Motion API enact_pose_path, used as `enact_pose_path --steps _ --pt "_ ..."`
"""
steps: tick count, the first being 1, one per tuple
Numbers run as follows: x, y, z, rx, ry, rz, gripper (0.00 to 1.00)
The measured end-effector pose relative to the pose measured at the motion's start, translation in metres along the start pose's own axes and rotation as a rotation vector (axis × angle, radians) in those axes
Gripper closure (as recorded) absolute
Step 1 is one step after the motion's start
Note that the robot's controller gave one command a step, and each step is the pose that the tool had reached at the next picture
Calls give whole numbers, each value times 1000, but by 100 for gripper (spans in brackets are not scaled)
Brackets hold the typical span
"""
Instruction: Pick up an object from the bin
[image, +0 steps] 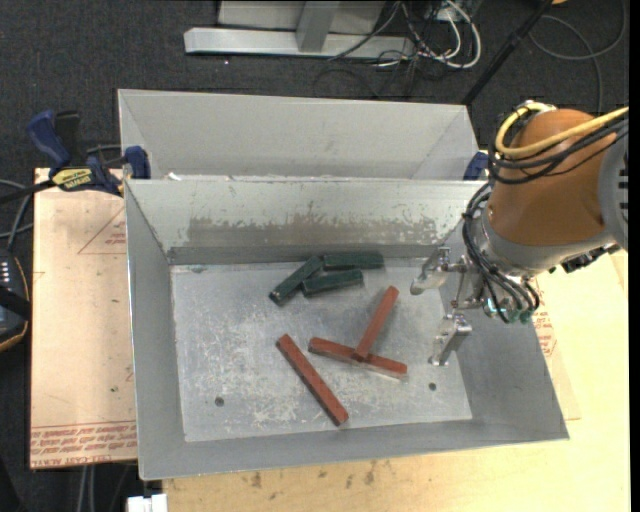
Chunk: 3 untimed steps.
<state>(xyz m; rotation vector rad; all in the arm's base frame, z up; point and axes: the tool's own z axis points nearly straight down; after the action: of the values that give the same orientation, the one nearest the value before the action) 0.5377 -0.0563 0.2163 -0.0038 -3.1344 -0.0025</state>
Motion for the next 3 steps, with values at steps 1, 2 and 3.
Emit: enact_pose_path --steps 1,2,3 --pt "-2 0 -4 1 -8 -3 100" --pt "-2 0 -4 1 -8 -4 0" --pt "-2 0 -4 1 -8 -4 0"
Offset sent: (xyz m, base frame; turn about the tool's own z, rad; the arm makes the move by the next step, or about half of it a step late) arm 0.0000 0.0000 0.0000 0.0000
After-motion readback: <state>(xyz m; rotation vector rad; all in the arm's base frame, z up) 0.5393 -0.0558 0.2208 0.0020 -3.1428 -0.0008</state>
